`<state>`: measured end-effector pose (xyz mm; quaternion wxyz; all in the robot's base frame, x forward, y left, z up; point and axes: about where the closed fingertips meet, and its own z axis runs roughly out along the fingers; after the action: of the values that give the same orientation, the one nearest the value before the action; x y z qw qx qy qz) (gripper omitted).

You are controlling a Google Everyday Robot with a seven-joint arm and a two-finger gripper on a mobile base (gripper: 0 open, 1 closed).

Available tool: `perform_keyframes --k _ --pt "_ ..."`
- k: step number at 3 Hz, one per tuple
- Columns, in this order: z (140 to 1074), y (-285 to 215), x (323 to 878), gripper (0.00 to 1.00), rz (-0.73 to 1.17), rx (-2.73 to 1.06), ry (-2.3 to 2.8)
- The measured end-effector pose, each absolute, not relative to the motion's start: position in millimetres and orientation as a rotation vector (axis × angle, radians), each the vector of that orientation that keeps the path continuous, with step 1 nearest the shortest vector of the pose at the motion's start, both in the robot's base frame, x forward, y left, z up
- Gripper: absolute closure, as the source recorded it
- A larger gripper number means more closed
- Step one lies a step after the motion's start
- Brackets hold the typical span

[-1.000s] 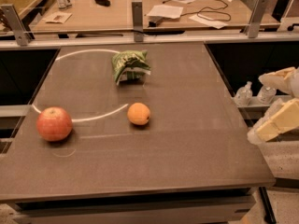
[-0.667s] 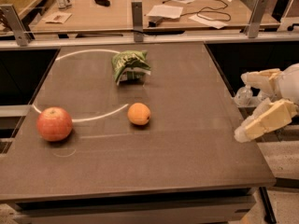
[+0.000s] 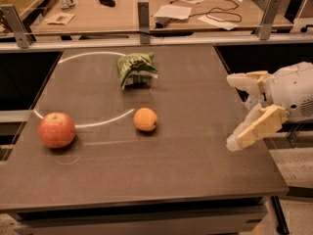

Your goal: Pick orange

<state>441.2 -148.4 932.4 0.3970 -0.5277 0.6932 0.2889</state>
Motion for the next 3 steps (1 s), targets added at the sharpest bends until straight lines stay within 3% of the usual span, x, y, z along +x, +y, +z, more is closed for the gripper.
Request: perform_keyframes --k 3 --pt "881.2 -87.2 465.2 0.0 0.828 -1.431 1.578"
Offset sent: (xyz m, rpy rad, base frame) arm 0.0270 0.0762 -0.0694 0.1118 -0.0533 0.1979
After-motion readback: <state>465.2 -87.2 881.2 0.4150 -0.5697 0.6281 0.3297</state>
